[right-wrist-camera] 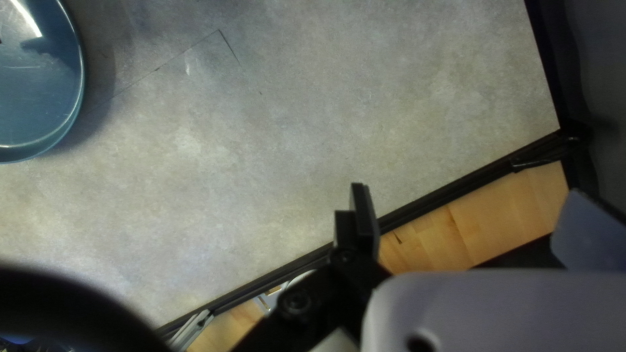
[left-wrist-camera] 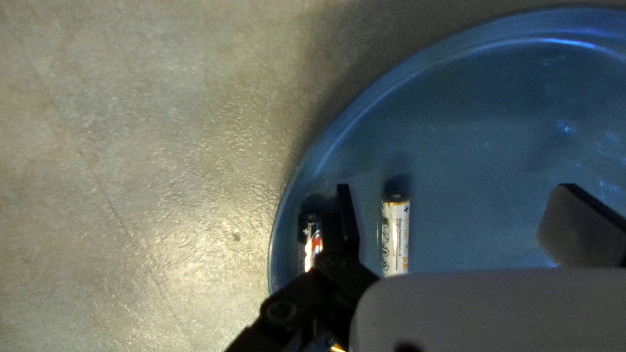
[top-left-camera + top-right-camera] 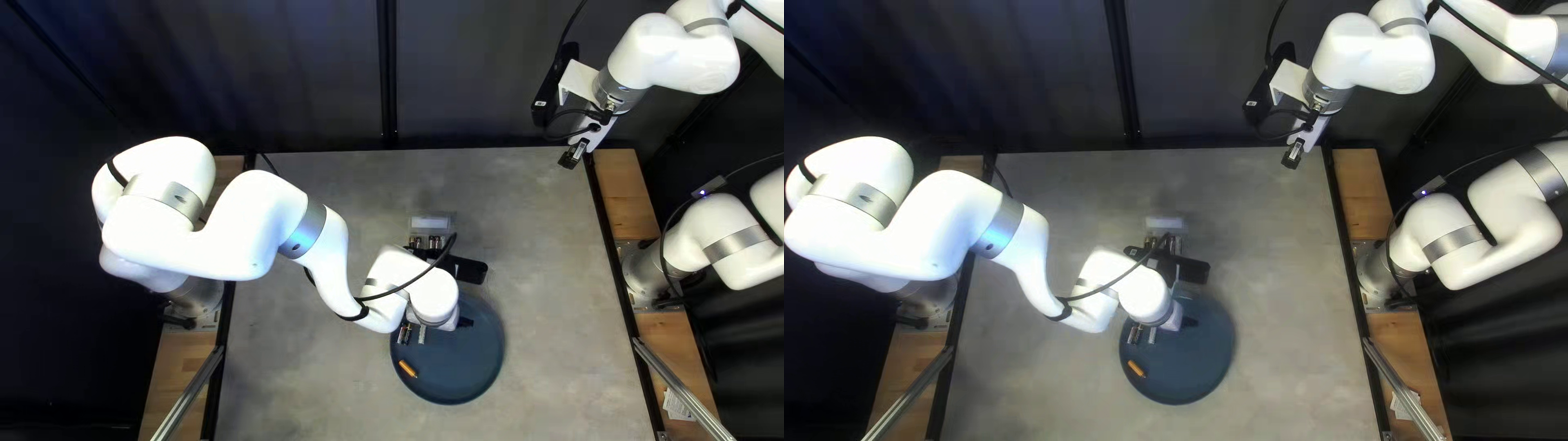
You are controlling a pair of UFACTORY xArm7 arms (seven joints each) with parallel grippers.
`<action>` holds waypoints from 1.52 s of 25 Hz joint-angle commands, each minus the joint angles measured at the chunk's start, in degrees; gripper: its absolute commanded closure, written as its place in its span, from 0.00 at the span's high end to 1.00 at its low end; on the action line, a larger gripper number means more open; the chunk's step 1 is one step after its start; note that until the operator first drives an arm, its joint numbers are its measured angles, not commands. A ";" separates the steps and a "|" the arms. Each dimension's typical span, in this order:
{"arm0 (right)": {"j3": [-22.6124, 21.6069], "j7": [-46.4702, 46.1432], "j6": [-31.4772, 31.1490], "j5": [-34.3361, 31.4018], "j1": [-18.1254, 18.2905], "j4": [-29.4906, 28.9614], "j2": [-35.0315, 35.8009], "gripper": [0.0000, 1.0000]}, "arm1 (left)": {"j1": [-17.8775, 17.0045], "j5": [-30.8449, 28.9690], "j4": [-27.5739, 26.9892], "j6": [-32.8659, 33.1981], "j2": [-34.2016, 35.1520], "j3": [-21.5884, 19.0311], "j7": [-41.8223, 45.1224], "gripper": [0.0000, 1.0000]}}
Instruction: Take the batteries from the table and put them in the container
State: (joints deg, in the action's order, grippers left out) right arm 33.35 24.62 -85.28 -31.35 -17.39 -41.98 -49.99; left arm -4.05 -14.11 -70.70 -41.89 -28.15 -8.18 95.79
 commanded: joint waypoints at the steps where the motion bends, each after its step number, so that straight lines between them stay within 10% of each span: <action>1: 0.00 0.00 0.00 0.00 0.00 0.00 0.00 1.00 | 0.52 0.72 0.74 1.09 0.05 -0.36 -0.42 1.00; 26: 0.00 0.00 0.00 0.00 0.00 0.00 0.00 1.00 | 2.12 2.36 -2.52 2.59 -4.16 -0.52 -1.75 0.99; 28: 0.00 0.00 0.00 0.00 0.00 0.00 0.00 1.00 | 1.82 2.34 -3.07 2.05 -4.51 -0.32 -1.06 0.71; 29: 0.00 0.00 0.00 0.00 0.00 0.00 0.00 1.00 | 1.75 2.35 -3.15 1.96 -4.58 -0.26 -0.83 0.02; 38: 0.00 0.00 0.00 0.00 0.00 0.00 0.00 1.00 | -2.01 0.87 -2.94 -0.52 -2.79 1.57 7.45 0.00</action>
State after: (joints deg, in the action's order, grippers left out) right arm 33.35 24.62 -85.28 -31.35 -17.39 -41.98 -49.99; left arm -4.66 -12.47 -73.54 -41.36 -31.79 -7.12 101.02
